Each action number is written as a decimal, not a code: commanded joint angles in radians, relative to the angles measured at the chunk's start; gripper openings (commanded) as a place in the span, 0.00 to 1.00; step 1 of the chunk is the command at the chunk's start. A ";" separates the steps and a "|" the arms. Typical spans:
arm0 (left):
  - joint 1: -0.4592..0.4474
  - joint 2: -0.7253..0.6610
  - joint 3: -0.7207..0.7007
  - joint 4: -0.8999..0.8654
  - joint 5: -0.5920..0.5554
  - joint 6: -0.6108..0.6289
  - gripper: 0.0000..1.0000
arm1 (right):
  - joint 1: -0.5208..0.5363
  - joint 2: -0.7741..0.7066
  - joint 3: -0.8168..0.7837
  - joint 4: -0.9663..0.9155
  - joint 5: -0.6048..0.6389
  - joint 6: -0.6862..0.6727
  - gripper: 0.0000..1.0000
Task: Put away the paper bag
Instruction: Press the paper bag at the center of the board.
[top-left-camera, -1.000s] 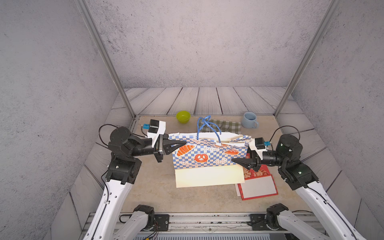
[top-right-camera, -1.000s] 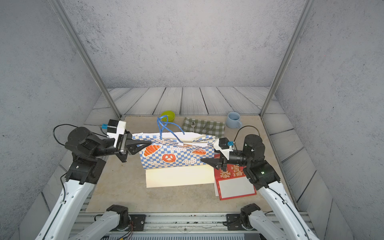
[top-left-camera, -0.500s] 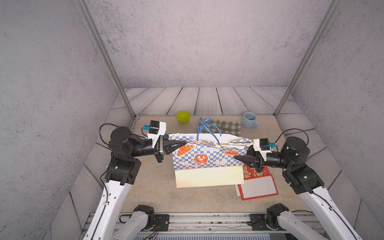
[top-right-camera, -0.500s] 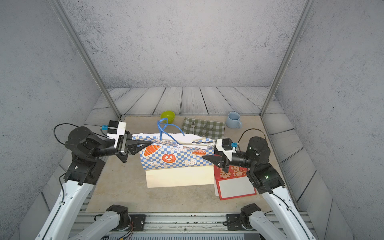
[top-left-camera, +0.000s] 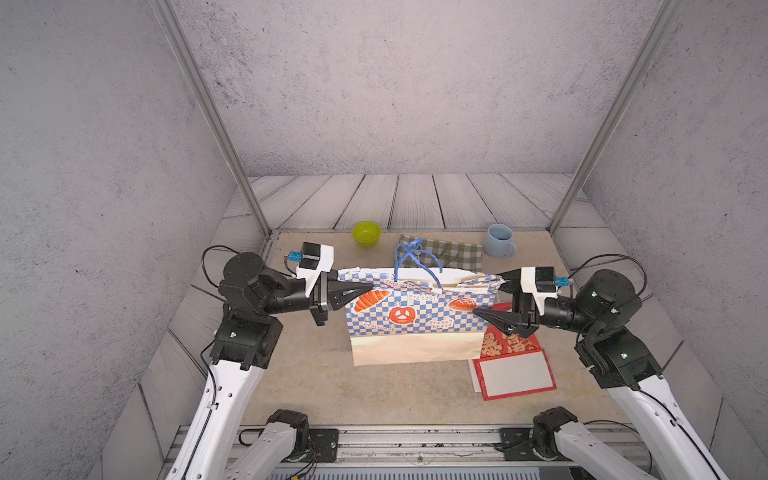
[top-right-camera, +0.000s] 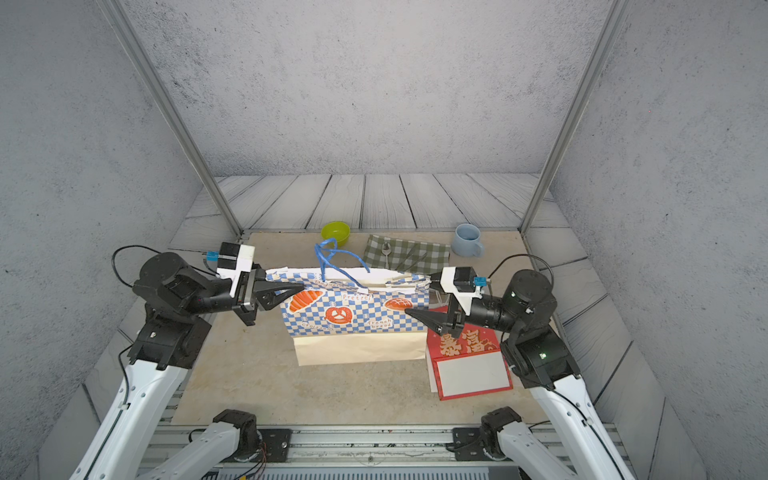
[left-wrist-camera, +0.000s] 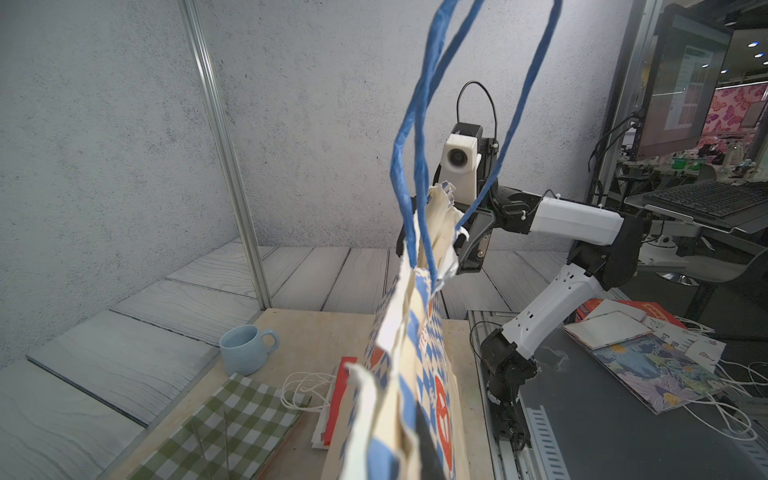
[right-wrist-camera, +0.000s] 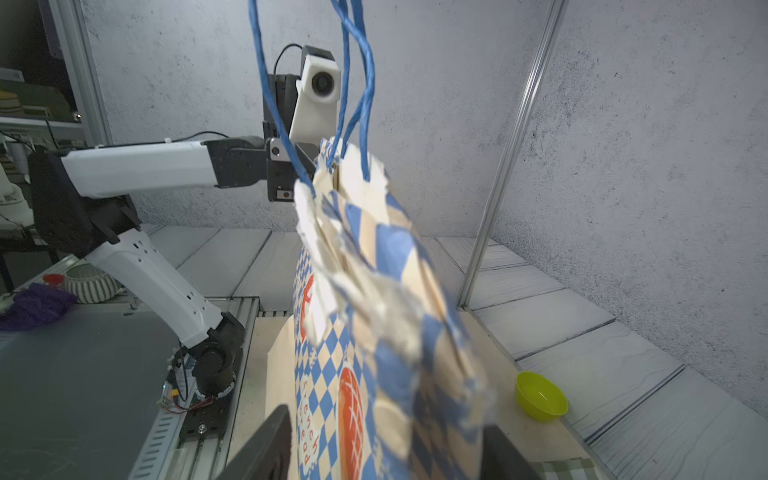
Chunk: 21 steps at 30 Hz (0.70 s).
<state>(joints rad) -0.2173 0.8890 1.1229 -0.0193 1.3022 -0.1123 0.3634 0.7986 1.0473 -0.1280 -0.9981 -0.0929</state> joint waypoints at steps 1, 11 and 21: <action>-0.006 -0.001 -0.008 0.009 0.004 0.011 0.00 | 0.003 0.023 0.022 0.051 -0.040 0.051 0.53; -0.007 0.004 -0.020 -0.012 0.002 0.029 0.00 | 0.002 0.043 0.030 0.083 -0.046 0.062 0.16; -0.006 -0.001 -0.039 -0.029 -0.007 0.038 0.53 | 0.003 0.040 0.033 0.139 -0.034 0.095 0.00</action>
<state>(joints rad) -0.2184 0.8974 1.1049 -0.0357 1.2900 -0.0822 0.3634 0.8516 1.0573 -0.0551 -1.0306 -0.0277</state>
